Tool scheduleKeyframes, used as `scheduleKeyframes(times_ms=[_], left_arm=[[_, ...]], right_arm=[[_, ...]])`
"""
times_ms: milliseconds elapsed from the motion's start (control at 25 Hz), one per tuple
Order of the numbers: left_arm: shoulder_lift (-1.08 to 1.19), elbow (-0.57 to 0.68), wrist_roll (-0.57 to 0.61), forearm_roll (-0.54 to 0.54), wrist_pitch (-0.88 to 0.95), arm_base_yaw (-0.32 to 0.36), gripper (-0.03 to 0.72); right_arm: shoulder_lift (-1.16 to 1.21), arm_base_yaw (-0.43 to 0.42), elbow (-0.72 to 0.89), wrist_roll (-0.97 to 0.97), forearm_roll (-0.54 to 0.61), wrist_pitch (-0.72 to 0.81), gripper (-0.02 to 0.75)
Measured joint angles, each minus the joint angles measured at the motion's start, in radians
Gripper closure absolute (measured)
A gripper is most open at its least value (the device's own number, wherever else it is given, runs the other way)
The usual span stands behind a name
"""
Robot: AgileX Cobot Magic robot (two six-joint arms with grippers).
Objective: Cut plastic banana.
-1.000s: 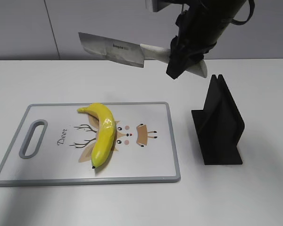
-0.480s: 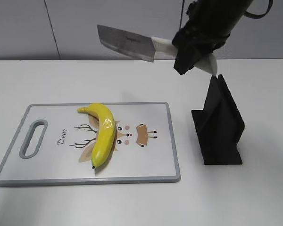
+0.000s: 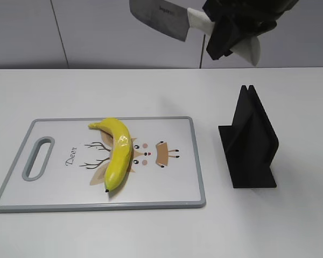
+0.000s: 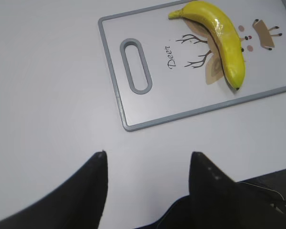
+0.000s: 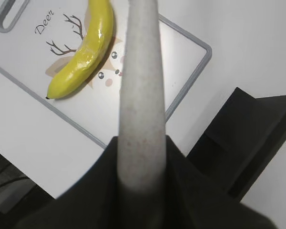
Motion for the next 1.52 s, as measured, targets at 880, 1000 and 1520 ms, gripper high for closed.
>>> scheduleKeyframes(times_ms=[880,1000,1520], left_arm=[[-0.497,0.330,-0.051,0.008,-0.151,0.000,0.170],[-0.497,0.339,-0.065,0.015,-0.174,0.000,0.175],[-0.497,0.352,-0.104,0.017,-0.178,0.000,0.178]], right_arm=[[-0.141,0.000,0.001,0.108,-0.077,0.040,0.575],[-0.161,0.000,0.022,0.130,-0.101,0.047,0.576],[-0.403,0.000,0.448,0.319,-0.223,-0.115,0.576]])
